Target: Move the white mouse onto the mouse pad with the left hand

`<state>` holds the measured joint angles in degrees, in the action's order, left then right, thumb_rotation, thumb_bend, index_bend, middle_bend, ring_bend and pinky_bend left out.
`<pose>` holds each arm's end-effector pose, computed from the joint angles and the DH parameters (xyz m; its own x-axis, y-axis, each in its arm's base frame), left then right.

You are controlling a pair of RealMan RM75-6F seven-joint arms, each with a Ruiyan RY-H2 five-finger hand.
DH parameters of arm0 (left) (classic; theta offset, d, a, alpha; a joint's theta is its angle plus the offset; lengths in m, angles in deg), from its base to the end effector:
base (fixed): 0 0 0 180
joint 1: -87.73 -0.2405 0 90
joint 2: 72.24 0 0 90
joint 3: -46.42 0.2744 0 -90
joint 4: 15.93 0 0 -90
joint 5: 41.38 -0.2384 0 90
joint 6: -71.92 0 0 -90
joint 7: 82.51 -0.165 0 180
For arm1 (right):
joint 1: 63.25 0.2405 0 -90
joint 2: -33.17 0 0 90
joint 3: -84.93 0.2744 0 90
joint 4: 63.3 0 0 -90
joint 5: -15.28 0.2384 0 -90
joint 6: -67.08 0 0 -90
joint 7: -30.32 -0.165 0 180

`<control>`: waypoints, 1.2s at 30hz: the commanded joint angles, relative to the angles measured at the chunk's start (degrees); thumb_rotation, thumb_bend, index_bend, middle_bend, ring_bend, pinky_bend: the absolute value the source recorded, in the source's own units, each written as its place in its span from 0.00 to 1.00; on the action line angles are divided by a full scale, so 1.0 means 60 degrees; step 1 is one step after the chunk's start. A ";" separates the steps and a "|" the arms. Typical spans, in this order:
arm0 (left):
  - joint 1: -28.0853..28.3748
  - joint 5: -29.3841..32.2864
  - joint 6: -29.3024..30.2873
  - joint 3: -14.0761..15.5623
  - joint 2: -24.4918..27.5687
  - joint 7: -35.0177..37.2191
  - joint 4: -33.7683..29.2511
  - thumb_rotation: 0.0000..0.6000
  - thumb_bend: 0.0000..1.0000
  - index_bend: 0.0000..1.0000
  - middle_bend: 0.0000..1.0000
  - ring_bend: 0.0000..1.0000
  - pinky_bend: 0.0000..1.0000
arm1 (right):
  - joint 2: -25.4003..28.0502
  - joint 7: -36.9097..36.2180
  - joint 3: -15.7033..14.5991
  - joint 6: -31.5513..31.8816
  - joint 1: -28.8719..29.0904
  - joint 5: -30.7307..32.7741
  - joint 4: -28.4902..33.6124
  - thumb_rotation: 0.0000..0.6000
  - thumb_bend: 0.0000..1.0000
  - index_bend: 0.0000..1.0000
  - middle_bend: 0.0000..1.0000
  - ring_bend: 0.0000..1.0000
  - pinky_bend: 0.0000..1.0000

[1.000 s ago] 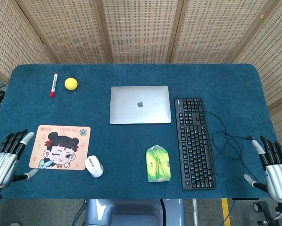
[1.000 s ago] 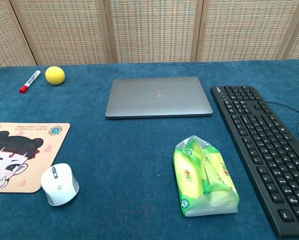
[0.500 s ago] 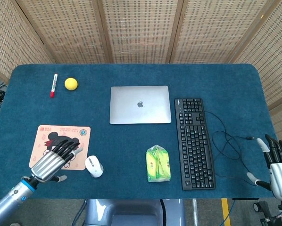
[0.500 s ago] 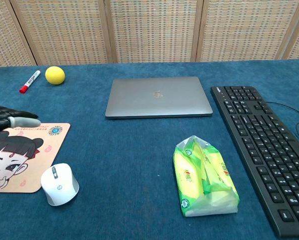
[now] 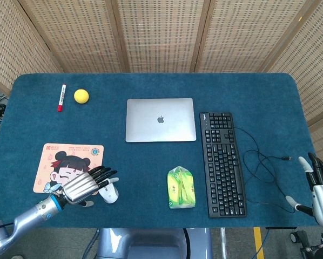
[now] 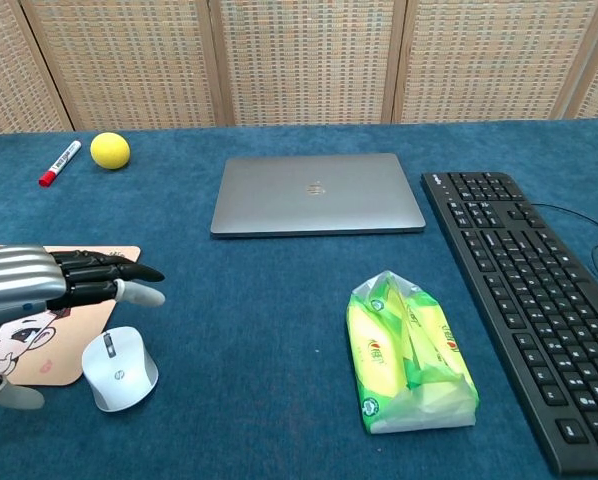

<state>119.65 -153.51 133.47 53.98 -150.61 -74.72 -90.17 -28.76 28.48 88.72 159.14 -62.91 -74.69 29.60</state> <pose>-0.2651 0.2725 -0.0254 0.6806 0.2741 0.6795 0.5897 -0.7553 -0.2860 -0.3346 -0.1819 0.1693 0.3930 0.1040 0.9136 -0.9181 -0.0115 0.3962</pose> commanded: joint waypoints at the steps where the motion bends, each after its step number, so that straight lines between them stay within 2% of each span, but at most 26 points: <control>1: 0.0330 0.0195 -0.0478 0.0042 -0.0126 -0.0267 -0.0021 1.00 0.07 0.10 0.00 0.01 0.10 | -0.0001 -0.0009 0.0011 -0.0009 -0.0001 0.0029 -0.0003 1.00 0.00 0.00 0.00 0.00 0.00; 4: 0.0512 0.0330 -0.0670 0.0018 -0.0165 -0.0429 -0.0048 1.00 0.07 0.13 0.01 0.04 0.12 | 0.0004 -0.0048 0.0044 -0.0022 0.0003 0.0093 -0.0019 1.00 0.00 0.00 0.00 0.00 0.00; 8: 0.0755 0.0502 -0.0983 0.0014 -0.0302 -0.0659 -0.0061 1.00 0.08 0.18 0.06 0.11 0.17 | 0.0008 -0.0086 0.0070 -0.0069 0.0020 0.0159 -0.0032 1.00 0.00 0.00 0.00 0.00 0.00; 15: 0.0998 0.0726 -0.1315 0.0062 -0.0617 -0.1045 -0.0096 1.00 0.08 0.26 0.14 0.17 0.24 | 0.0018 -0.0152 0.0108 -0.0100 0.0018 0.0262 -0.0067 1.00 0.00 0.00 0.00 0.00 0.00; 17: 0.1000 0.0747 -0.1186 0.0035 -0.0781 -0.1183 0.0028 1.00 0.09 0.31 0.19 0.21 0.27 | 0.0030 -0.0198 0.0125 -0.0110 0.0018 0.0301 -0.0075 1.00 0.00 0.00 0.00 0.00 0.00; 21: 0.1009 0.0729 -0.0924 0.0093 -0.1044 -0.1125 0.0306 1.00 0.10 0.49 0.36 0.35 0.37 | 0.0038 -0.0228 0.0134 -0.0122 0.0023 0.0313 -0.0092 1.00 0.00 0.00 0.00 0.00 0.00; 23: 0.1059 0.0697 -0.0856 0.0152 -0.1096 -0.1075 0.0403 1.00 0.12 0.53 0.39 0.39 0.39 | 0.0031 -0.0218 0.0133 -0.0136 0.0027 0.0321 -0.0106 1.00 0.00 0.00 0.00 0.00 0.00; 28: 0.1185 0.0591 -0.0581 0.0252 -0.1070 -0.0818 0.0638 1.00 0.12 0.59 0.44 0.43 0.43 | 0.0005 -0.0192 0.0158 -0.0170 0.0033 0.0396 -0.0151 1.00 0.00 0.00 0.00 0.00 0.00; 33: 0.1443 0.0010 0.0408 0.0443 -0.0874 0.0099 0.1404 1.00 0.14 0.62 0.46 0.46 0.45 | -0.0069 -0.0013 0.0259 -0.0274 0.0062 0.0667 -0.0278 1.00 0.00 0.00 0.00 0.00 0.00; 36: 0.1602 -0.0416 0.1047 0.0616 -0.0806 0.0641 0.2120 1.00 0.24 0.64 0.47 0.46 0.46 | -0.0124 0.0143 0.0328 -0.0360 0.0085 0.0867 -0.0351 1.00 0.00 0.00 0.00 0.00 0.00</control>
<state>128.29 -153.87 136.93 56.71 -156.00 -73.46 -80.44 -29.35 29.08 90.49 157.18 -62.47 -69.81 27.66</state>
